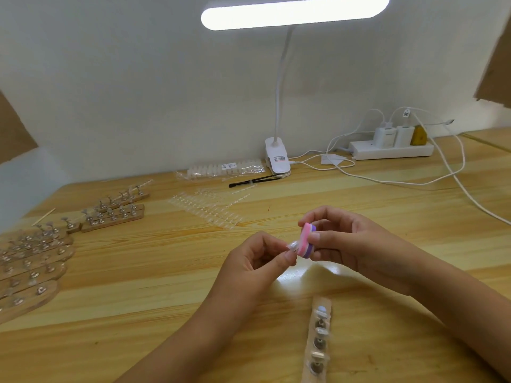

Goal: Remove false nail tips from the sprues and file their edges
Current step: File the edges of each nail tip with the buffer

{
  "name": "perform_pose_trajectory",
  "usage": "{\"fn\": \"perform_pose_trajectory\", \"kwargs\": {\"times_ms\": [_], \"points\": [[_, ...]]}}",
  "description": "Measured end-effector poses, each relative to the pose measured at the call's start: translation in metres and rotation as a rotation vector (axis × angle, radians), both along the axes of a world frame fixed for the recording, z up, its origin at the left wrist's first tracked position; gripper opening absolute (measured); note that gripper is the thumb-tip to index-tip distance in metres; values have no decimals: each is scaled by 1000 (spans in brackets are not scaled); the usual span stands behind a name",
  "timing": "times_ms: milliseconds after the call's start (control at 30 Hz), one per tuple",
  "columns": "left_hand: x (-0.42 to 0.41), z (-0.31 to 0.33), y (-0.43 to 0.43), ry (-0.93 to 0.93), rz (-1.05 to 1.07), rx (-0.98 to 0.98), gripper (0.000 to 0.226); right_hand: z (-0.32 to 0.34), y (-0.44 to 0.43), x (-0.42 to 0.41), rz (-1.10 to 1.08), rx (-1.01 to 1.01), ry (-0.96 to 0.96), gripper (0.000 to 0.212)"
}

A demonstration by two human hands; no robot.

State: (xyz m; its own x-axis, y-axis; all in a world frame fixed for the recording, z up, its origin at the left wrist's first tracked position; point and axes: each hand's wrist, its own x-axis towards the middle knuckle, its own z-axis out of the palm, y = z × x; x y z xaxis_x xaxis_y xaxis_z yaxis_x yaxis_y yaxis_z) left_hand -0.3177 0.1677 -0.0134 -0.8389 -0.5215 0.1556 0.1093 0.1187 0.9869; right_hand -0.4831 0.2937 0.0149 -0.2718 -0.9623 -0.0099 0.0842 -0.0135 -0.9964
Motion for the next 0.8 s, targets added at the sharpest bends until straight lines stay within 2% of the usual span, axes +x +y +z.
{"fn": "perform_pose_trajectory", "kwargs": {"times_ms": [167,333,500,633,800], "points": [[0,0,1,-6,-1,-30,13,0,1,0,86,23,-20,37],[0,1,0,6,7,-37,12,-2,-1,1,-13,-1,-29,26],[2,2,1,-13,-14,-46,9,-1,0,1,45,12,-9,23],[3,6,1,8,6,-30,29,-1,0,1,35,-8,4,23],[3,8,2,-11,26,-15,27,0,0,2,40,-5,65,25]]}}
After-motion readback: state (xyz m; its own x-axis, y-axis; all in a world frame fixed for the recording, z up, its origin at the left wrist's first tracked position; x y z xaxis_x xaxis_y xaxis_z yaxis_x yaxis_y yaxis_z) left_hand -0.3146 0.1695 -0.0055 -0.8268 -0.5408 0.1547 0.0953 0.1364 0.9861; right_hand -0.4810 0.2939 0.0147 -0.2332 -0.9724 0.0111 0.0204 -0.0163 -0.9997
